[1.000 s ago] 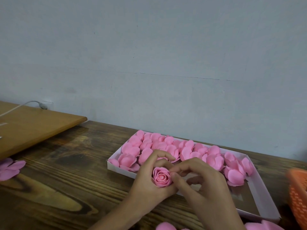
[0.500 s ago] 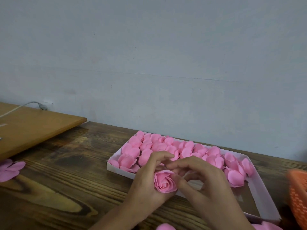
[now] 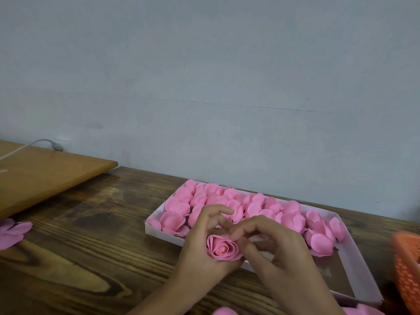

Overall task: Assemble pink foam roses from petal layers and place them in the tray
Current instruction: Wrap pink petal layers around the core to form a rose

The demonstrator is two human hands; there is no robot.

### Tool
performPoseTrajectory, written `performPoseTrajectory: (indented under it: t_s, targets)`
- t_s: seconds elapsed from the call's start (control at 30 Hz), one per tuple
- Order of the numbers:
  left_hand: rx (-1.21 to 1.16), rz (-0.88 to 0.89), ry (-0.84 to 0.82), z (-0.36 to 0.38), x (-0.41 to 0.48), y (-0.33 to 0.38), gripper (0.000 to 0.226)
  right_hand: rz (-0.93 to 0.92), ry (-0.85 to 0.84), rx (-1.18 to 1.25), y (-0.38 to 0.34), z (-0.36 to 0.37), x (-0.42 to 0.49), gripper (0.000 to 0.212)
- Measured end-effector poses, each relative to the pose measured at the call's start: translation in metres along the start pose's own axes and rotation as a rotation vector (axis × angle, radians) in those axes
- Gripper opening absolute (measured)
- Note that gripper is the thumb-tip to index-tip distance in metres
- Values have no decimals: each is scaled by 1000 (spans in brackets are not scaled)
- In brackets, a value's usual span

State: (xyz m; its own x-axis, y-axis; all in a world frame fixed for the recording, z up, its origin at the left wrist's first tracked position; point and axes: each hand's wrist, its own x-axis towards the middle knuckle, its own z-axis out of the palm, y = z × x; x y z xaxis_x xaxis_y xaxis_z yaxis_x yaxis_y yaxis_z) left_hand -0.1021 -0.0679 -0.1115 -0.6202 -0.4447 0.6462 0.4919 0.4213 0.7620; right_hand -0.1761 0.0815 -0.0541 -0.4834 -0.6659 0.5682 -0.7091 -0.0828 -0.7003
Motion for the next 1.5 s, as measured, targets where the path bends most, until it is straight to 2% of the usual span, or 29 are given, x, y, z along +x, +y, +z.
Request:
performPoseTrajectory:
  t_s: [0.47, 0.9, 1.1, 1.23, 1.5]
  targets:
    - [-120, -77, 0, 3, -1, 3, 71, 85, -29, 44, -5, -1, -1, 33]
    - [-66, -23, -5, 3, 1, -2, 67, 25, -10, 50, -3, -2, 0, 47]
    - [-79, -35, 1, 5, -1, -6, 66, 28, -41, -20, -1, -1, -1, 41]
    - [-122, -35, -15, 6, -2, -6, 63, -17, -47, -185, -5, -1, -1, 28]
    - [-55, 1, -15, 6, -1, -2, 59, -28, -32, -219, -4, -1, -3, 33]
